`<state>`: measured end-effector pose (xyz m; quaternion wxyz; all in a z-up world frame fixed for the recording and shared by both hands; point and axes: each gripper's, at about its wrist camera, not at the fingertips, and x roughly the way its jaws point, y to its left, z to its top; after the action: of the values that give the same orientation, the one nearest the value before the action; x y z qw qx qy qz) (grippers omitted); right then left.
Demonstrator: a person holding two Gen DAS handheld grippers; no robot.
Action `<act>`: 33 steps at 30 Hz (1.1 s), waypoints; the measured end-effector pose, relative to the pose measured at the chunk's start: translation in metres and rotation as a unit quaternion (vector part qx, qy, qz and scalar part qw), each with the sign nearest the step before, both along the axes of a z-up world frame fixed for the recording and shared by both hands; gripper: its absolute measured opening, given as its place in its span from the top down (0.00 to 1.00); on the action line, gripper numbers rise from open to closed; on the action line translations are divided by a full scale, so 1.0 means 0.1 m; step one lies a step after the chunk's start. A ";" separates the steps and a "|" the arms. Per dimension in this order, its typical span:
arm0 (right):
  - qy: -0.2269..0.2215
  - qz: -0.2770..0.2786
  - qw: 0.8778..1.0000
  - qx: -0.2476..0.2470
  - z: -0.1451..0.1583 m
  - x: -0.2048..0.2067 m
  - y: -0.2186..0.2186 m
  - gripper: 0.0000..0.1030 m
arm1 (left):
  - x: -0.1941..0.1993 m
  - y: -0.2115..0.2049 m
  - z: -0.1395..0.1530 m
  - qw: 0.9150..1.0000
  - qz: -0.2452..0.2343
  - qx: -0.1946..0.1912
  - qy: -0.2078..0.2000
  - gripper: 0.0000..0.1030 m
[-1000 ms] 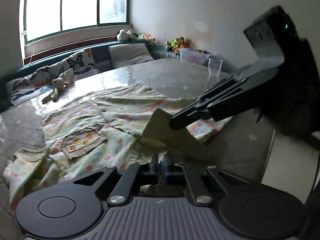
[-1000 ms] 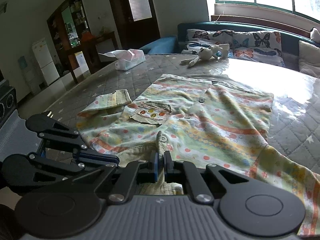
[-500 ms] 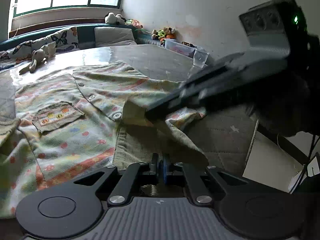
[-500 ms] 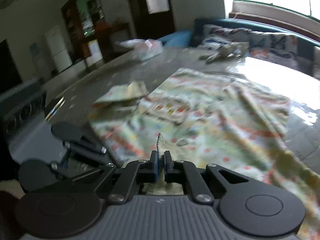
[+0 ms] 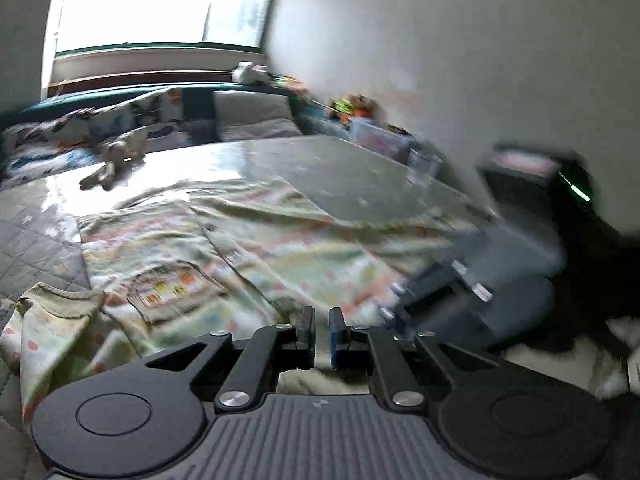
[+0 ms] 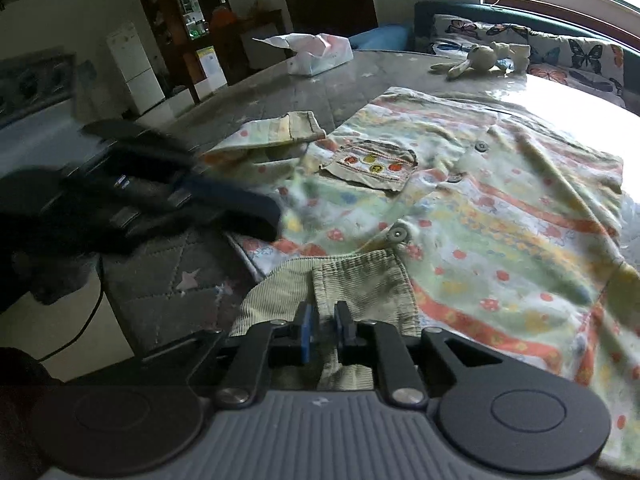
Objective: Fold clothes
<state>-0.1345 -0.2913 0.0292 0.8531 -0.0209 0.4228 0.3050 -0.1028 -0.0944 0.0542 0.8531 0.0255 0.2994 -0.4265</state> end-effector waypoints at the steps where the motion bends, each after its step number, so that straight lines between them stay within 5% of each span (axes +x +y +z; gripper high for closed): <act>1: -0.003 -0.004 1.000 0.001 0.03 -0.01 -0.03 0.88 | 0.08 -0.04 -0.02 1.000 0.012 -0.003 0.008 0.92; 6: -0.028 -0.046 0.999 0.005 0.24 0.01 -0.30 0.88 | 0.30 -0.24 -0.16 0.999 0.029 0.010 0.025 0.92; 11: -0.055 -0.127 0.990 -0.022 0.34 0.31 -0.69 0.88 | 0.18 -0.46 -0.30 0.999 -0.023 0.034 0.022 0.93; 23: -0.065 -0.266 0.960 -0.055 0.11 1.61 -1.33 0.88 | 0.09 -0.58 -0.47 0.996 -0.068 0.056 0.031 0.93; 33: -0.034 -0.301 0.951 -0.060 -0.20 2.27 -1.52 0.88 | 0.14 -0.57 -0.46 0.995 -0.072 0.051 0.045 0.93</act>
<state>0.0930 -0.4430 0.0094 0.9165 0.0457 0.3974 0.0067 -0.0892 -0.1515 0.0079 0.8035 0.0713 0.3561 -0.4717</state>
